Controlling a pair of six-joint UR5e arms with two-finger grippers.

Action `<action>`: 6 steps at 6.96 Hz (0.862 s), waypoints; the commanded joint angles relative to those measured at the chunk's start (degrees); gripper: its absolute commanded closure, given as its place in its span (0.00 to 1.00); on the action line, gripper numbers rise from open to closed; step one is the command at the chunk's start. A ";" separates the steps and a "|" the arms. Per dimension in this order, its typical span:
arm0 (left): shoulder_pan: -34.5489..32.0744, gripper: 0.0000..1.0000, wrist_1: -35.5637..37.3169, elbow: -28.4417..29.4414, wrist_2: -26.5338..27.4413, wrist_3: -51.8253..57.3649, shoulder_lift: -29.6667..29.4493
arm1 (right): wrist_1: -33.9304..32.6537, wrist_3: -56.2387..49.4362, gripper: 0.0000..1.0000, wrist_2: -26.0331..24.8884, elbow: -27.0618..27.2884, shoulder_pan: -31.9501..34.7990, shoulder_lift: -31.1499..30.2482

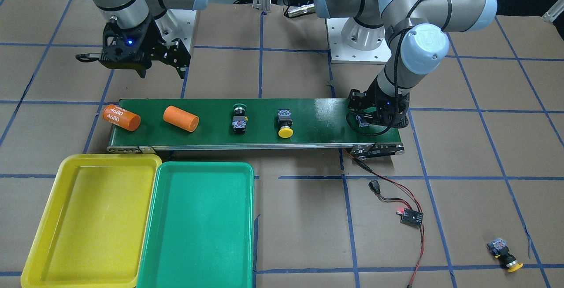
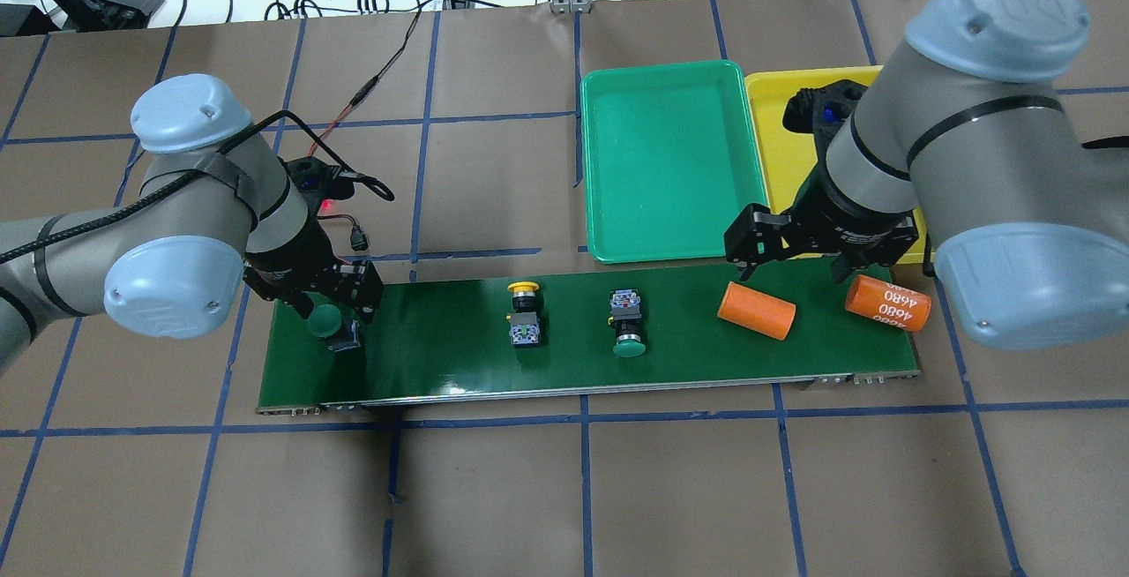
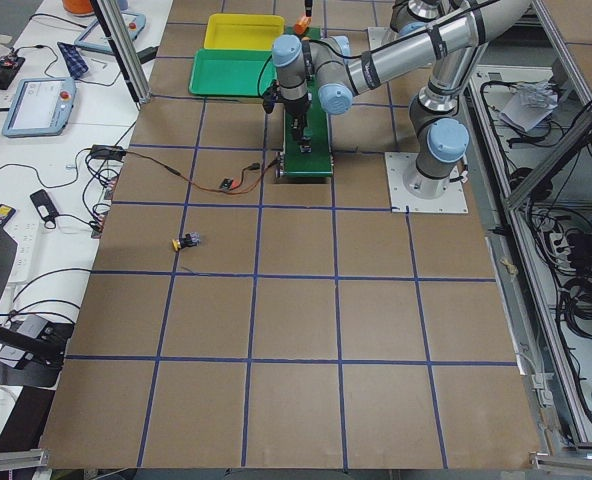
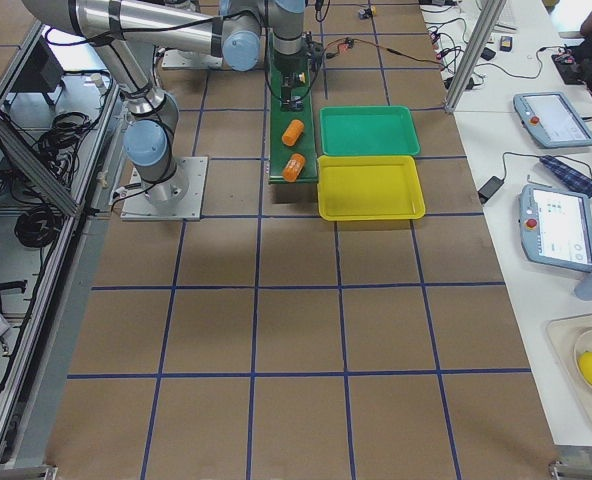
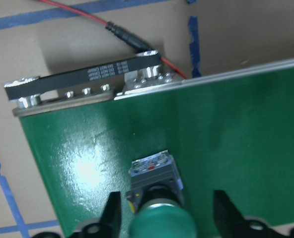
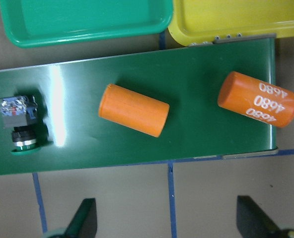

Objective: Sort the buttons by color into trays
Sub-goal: 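Grasp the green-capped button with the right gripper while the left gripper withdraws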

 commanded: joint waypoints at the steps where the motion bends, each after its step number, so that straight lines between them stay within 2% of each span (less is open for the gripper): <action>1: -2.13 0.16 2.08 0.16 -4.52 -6.46 -0.60 | -5.38 0.25 0.00 0.12 0.15 4.08 5.31; 2: -3.18 0.15 2.09 0.16 -4.54 -7.19 -0.60 | -6.89 0.43 0.00 -0.15 0.50 5.32 7.42; 3: -3.02 0.10 2.26 0.68 -3.93 -5.98 -0.25 | -8.21 5.56 0.00 0.29 2.07 5.42 9.44; 4: -1.53 0.02 4.35 3.99 -3.23 -3.88 -0.07 | -10.22 8.31 0.00 -0.14 2.60 6.81 10.16; 5: 2.57 0.00 1.85 10.90 -2.18 -3.25 -1.98 | -10.42 8.60 0.00 -0.06 2.70 7.87 10.69; 6: 6.53 0.00 -1.13 17.23 -0.95 2.16 -5.83 | -11.90 8.34 0.00 0.11 2.70 7.88 12.35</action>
